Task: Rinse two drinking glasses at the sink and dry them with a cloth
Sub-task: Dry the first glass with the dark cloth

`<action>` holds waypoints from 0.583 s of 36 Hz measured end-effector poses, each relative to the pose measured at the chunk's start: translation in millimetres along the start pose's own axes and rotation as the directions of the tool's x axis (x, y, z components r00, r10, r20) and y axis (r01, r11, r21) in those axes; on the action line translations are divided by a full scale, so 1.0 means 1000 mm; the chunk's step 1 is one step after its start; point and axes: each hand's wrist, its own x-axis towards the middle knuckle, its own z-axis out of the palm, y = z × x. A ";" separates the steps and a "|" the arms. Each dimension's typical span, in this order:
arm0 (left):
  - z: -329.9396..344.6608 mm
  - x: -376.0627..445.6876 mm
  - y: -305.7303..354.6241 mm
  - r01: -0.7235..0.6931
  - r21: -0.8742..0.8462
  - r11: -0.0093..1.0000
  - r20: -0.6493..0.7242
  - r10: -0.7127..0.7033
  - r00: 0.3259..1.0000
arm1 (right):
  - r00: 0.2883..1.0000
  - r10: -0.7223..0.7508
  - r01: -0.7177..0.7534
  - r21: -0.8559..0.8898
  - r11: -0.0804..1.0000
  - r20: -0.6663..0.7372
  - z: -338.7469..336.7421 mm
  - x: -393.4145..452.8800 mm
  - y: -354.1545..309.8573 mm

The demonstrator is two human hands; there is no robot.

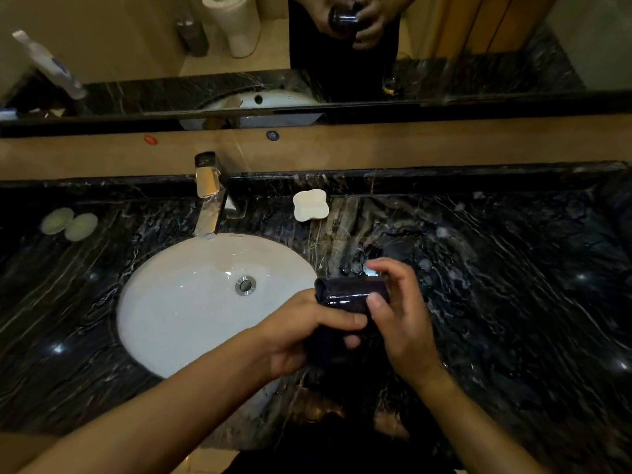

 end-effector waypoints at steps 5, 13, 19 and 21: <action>0.009 0.001 -0.009 -0.240 0.373 0.897 -0.024 0.268 0.963 | 0.983 -0.013 0.004 -0.045 0.999 -0.181 0.006 0.002 -0.002; -0.032 0.016 -0.028 -0.400 0.608 -0.686 0.765 0.370 0.528 | 0.471 0.848 -0.881 0.173 0.440 0.241 -0.004 0.020 -0.029; -0.036 0.018 -0.030 -0.515 0.757 -0.403 0.652 0.523 0.549 | 0.580 0.734 -0.808 0.364 0.463 0.354 -0.006 0.014 -0.022; -0.025 0.017 -0.028 -0.531 0.845 0.057 0.368 0.658 0.657 | 0.763 0.603 -0.628 0.487 0.607 0.232 -0.001 0.009 -0.019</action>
